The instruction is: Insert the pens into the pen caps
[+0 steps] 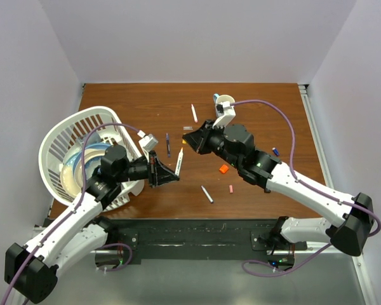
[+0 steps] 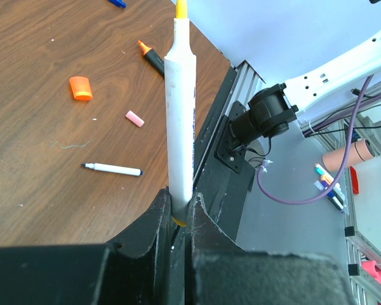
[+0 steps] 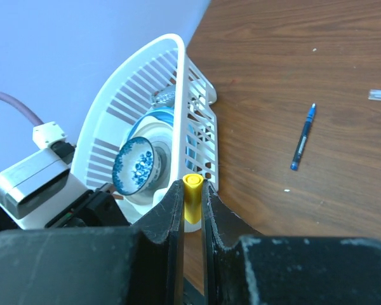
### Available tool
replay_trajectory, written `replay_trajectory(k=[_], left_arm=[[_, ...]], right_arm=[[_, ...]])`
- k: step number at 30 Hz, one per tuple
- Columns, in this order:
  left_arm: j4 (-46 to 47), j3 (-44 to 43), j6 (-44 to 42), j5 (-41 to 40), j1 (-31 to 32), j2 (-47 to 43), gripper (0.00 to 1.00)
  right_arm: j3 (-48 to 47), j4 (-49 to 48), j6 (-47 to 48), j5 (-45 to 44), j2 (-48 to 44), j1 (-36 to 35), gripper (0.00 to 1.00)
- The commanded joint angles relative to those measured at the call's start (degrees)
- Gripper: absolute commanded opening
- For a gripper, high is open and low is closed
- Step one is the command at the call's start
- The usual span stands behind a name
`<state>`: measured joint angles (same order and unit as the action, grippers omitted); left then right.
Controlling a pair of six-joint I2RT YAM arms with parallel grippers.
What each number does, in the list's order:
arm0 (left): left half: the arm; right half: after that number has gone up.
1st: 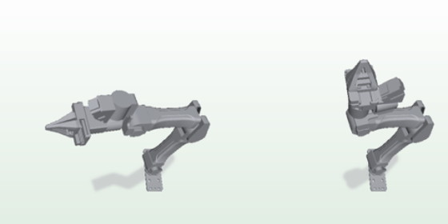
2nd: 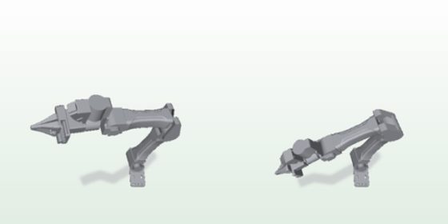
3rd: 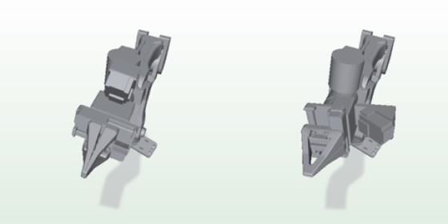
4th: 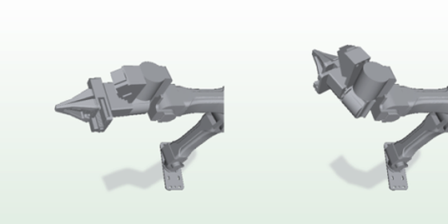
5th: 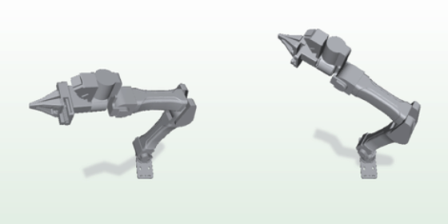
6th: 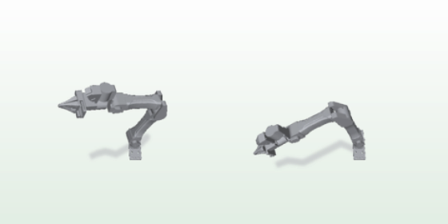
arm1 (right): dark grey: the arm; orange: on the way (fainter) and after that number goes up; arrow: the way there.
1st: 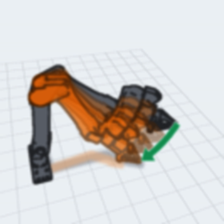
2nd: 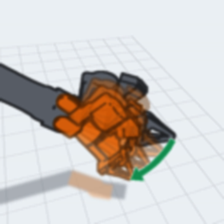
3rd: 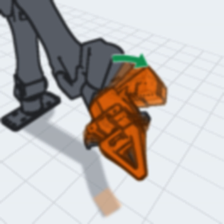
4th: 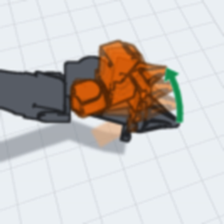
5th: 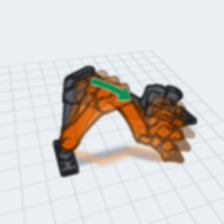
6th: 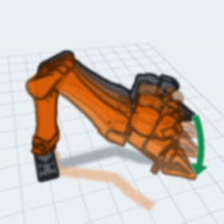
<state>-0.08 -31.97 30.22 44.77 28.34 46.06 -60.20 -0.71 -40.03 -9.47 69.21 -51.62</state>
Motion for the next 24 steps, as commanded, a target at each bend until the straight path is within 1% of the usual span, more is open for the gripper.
replay_trajectory(k=[1,7,13,17,24], left_arm=[[2.1,0.1,-1.2,0.2,0.3,-0.4,0.00],[2.7,0.0,-0.7,0.1,0.3,0.1,0.00],[3.3,-0.2,-0.6,0.6,0.3,-0.1,0.00],[4.4,0.3,0.1,1.1,0.3,-0.9,0.00],[5.6,0.6,0.7,2.3,0.3,-0.8,0.00]], right_arm=[[-1.1,-4.8,-0.3,2.5,-2.3,0.0,0.00],[0.3,-5.8,-0.3,4.0,-3.7,-0.1,0.00],[3.6,-8.2,-1.3,7.9,-4.2,-0.1,0.00],[6.6,-10.3,-1.3,8.3,-4.5,-0.1,0.00],[7.4,-10.7,-0.5,9.2,-4.5,-0.3,0.00]])
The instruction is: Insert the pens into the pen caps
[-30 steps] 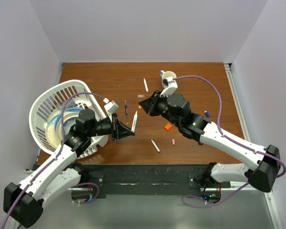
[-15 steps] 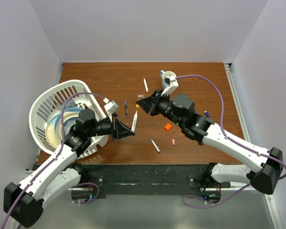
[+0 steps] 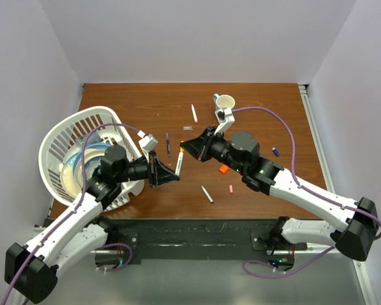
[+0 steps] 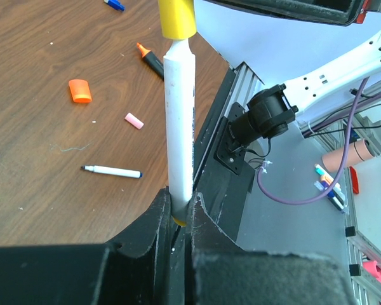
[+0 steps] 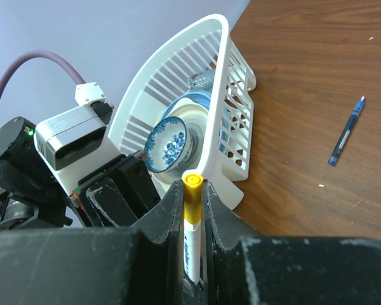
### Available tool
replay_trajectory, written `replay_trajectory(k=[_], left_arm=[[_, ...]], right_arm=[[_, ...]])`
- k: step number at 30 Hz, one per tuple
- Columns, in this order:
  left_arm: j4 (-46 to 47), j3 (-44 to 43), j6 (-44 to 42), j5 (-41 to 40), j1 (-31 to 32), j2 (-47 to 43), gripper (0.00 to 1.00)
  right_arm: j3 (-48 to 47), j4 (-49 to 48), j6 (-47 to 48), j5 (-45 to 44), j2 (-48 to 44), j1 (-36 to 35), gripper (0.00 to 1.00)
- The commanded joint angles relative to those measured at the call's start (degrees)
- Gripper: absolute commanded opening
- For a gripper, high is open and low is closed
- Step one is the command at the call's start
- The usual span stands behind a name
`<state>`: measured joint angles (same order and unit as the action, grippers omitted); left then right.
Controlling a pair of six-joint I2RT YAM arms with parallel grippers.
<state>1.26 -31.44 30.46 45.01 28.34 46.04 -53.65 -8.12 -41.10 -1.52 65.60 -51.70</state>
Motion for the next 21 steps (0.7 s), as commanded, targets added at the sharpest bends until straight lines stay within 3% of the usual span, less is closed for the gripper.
replay_trajectory(k=[1,8,13,21], left_arm=[[4.4,0.2,0.7,2.0,0.3,-0.9,0.00],[6.1,0.4,2.2,0.6,0.3,-1.6,0.00],[16.6,0.6,7.4,1.5,0.3,-0.7,0.00],[20.1,-1.4,2.9,-3.1,0.3,-1.7,0.00]], right_arm=[[1.0,-3.7,0.5,1.2,-1.0,-0.2,0.00],[2.0,-4.3,0.3,3.6,-1.4,-0.3,0.00],[6.4,-6.5,2.2,10.7,-2.5,-0.3,0.00],[13.3,-9.0,2.3,19.8,-5.4,-0.3,0.00]])
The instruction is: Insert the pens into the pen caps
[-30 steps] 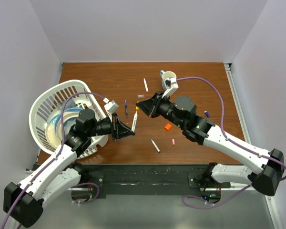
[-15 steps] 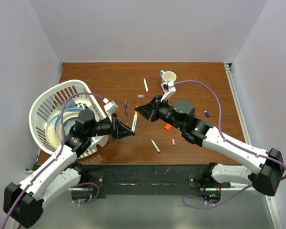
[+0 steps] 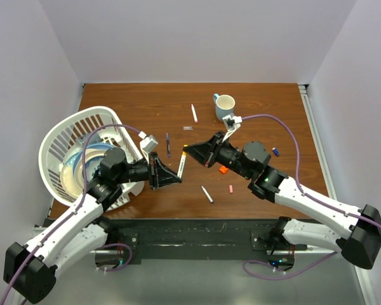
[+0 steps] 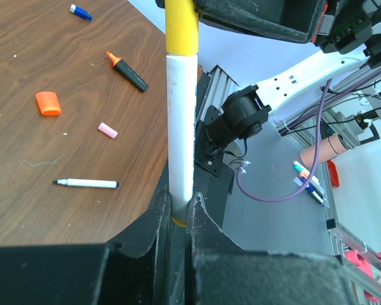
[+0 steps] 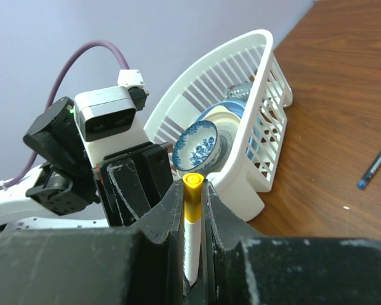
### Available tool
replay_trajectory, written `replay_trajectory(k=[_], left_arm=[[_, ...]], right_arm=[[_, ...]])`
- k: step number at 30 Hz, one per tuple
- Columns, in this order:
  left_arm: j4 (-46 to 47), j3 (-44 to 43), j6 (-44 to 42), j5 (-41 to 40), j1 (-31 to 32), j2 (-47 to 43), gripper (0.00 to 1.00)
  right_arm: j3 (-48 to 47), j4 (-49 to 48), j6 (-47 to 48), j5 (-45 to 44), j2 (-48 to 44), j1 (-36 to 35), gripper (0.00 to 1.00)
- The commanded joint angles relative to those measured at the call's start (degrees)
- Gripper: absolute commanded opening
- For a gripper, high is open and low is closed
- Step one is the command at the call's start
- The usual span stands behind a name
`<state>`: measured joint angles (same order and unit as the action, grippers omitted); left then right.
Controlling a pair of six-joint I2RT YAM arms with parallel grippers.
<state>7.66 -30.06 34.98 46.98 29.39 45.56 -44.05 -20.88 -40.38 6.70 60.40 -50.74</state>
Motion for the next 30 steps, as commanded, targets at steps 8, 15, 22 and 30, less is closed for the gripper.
replay_trajectory(k=[8,15,22,30], left_arm=[[18.8,-3.9,-3.0,-9.3,-0.7,1.9,0.00],[15.0,-8.3,-7.4,-13.8,-0.7,6.6,0.00],[13.0,-10.7,-10.5,-17.1,-0.7,9.9,0.00],[20.1,-10.5,-4.5,-12.5,-1.0,13.1,0.00]], right_arm=[[7.2,3.4,1.2,13.3,0.2,-1.6,0.00],[8.3,8.0,-1.7,8.4,1.8,-2.7,0.00],[6.2,15.9,0.5,2.7,2.3,-5.0,0.00],[7.9,15.4,2.2,-0.2,3.4,-7.4,0.00]])
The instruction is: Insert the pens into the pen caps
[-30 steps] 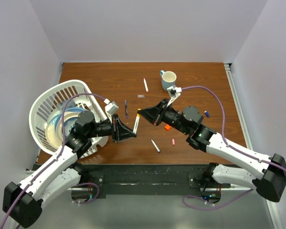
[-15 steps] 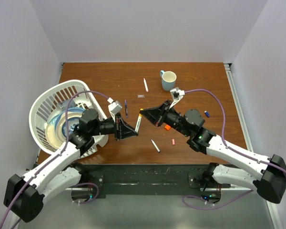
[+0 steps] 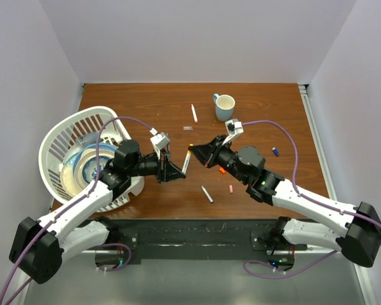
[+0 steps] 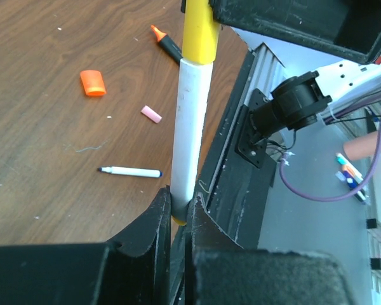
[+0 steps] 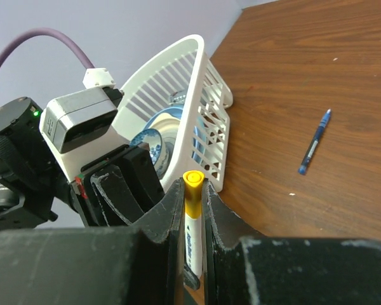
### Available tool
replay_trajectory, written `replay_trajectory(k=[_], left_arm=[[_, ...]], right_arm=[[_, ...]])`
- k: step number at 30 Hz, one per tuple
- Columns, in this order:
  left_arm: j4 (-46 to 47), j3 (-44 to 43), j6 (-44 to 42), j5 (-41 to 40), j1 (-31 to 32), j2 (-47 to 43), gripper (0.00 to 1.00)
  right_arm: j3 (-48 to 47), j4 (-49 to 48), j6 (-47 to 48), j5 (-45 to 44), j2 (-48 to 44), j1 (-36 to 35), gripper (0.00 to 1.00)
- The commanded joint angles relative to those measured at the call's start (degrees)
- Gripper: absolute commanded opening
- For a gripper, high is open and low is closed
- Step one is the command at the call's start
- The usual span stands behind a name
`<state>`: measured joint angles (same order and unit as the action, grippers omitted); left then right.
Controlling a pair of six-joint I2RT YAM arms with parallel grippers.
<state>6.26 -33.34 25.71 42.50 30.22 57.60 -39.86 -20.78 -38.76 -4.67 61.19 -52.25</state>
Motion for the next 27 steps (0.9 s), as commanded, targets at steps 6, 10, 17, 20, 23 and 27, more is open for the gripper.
replay_trajectory(k=[6,10,17,20,23,27], left_arm=[[25.5,-9.2,7.8,-3.1,-3.3,5.4,0.00],[26.5,-8.9,8.4,-1.8,-4.4,6.6,0.00],[25.0,-10.2,5.8,-2.0,-4.5,7.5,0.00],[25.8,-8.9,5.7,-1.7,-4.5,7.4,0.00],[25.8,-7.5,5.8,-1.4,-4.5,7.3,0.00],[19.4,-7.0,2.4,-4.3,-4.5,4.6,0.00]], right_arm=[[4.1,16.8,1.9,14.0,2.4,-6.6,0.00],[3.2,20.4,3.3,13.1,-0.4,-6.6,0.00],[3.2,22.4,4.1,12.5,-0.4,-6.6,0.00],[3.6,21.0,2.6,12.9,-0.3,-6.6,0.00],[2.1,21.4,1.7,10.7,-0.5,-6.6,0.00],[-2.5,26.0,1.8,5.5,-3.5,-6.6,0.11]])
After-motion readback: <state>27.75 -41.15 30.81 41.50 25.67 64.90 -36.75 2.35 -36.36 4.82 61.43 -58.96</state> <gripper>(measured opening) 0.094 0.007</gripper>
